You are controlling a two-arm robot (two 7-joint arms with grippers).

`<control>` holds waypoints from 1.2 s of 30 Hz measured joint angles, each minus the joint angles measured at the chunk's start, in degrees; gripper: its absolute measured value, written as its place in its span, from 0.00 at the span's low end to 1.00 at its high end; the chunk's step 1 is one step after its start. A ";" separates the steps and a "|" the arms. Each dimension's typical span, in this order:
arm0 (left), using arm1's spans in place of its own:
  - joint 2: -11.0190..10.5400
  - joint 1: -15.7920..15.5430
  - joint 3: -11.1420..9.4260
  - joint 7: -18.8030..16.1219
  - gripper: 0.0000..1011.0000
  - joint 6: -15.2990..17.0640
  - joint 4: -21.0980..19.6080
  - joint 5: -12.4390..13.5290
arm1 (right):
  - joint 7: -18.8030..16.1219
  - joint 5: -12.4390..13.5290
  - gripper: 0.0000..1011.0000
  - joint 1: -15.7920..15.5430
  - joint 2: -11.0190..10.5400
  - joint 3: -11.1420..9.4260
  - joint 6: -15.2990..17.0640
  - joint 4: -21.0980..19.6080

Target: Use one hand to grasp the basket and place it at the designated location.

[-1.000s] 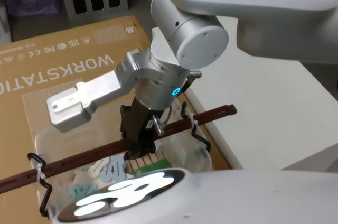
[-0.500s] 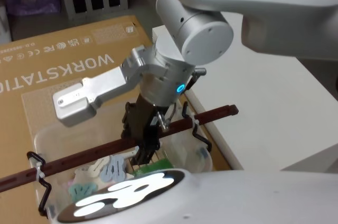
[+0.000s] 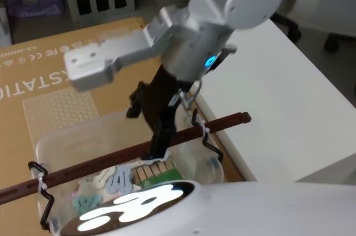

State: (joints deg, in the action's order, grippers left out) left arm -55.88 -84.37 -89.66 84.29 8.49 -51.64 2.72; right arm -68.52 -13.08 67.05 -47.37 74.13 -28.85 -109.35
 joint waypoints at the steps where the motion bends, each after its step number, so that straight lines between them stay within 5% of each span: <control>1: 0.01 0.00 0.00 0.00 0.00 0.00 -0.01 -0.01 | 0.10 0.61 0.99 0.17 -0.81 -0.60 -0.45 -0.42; 6: 0.01 0.00 0.00 0.00 0.00 0.00 -0.02 -0.01 | 0.84 4.62 0.99 1.01 -5.26 -4.00 -3.43 -2.56; 19: 0.00 0.00 0.00 0.00 0.00 0.00 -0.01 0.00 | 1.45 9.45 0.99 1.05 -11.03 -8.60 -7.69 -5.23; 28: 0.00 0.00 0.00 0.00 0.00 0.00 -0.01 -0.01 | 1.10 9.51 0.99 0.13 -10.70 -9.52 -7.42 -5.59; 36: 0.00 0.00 0.00 0.00 0.00 0.00 0.00 0.00 | -0.05 6.13 0.99 -1.39 -7.21 -8.84 -4.86 -5.23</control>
State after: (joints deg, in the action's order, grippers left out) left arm -55.87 -84.37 -89.66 84.29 8.49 -51.64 2.71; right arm -68.56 -6.95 65.67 -54.57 65.29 -33.71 -114.58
